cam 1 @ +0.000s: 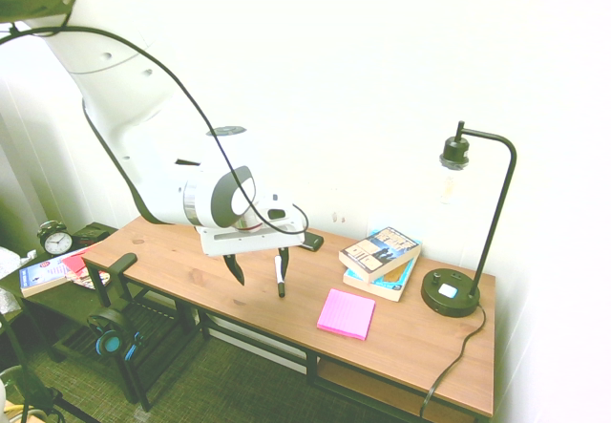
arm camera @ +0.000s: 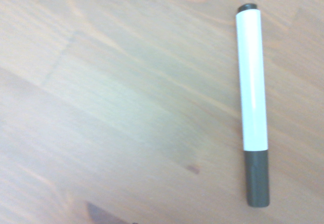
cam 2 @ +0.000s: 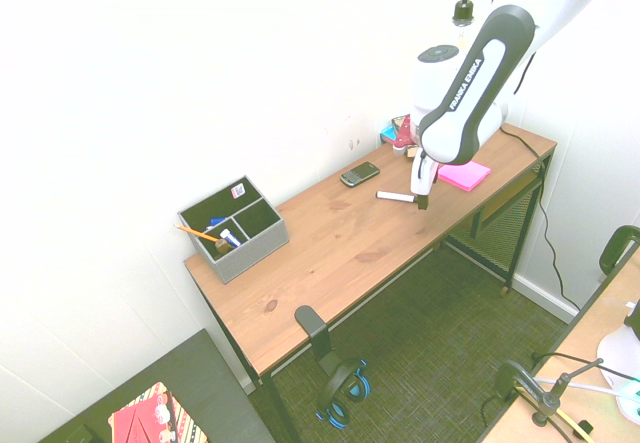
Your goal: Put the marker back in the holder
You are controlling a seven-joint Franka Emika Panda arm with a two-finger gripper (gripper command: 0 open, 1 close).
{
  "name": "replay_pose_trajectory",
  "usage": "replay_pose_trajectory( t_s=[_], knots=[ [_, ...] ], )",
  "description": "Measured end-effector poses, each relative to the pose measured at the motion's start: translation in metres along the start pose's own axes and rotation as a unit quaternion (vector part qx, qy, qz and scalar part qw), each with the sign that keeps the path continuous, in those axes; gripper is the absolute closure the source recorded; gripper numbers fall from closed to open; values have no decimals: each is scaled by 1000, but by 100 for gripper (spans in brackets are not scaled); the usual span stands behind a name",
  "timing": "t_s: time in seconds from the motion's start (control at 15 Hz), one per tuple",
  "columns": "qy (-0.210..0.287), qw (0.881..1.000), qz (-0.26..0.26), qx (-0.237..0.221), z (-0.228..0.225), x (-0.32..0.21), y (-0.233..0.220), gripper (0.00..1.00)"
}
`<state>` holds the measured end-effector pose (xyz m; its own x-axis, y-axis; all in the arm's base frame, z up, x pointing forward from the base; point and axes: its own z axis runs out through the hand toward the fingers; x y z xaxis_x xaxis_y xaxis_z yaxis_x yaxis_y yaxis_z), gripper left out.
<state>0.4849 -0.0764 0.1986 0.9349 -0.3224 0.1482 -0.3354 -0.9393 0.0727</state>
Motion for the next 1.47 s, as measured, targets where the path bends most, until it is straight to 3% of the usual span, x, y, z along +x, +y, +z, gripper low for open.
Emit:
replay_pose_trajectory(
  t_s=[0.2,0.27,0.8,1.47],
  knots=[
    [-5,1000,-12,6,18,19,1,0],
    [-6,1000,-17,8,22,25,1,100],
    [-20,999,-29,10,46,57,-3,100],
    [-24,999,-26,7,48,60,-11,100]
  ],
)
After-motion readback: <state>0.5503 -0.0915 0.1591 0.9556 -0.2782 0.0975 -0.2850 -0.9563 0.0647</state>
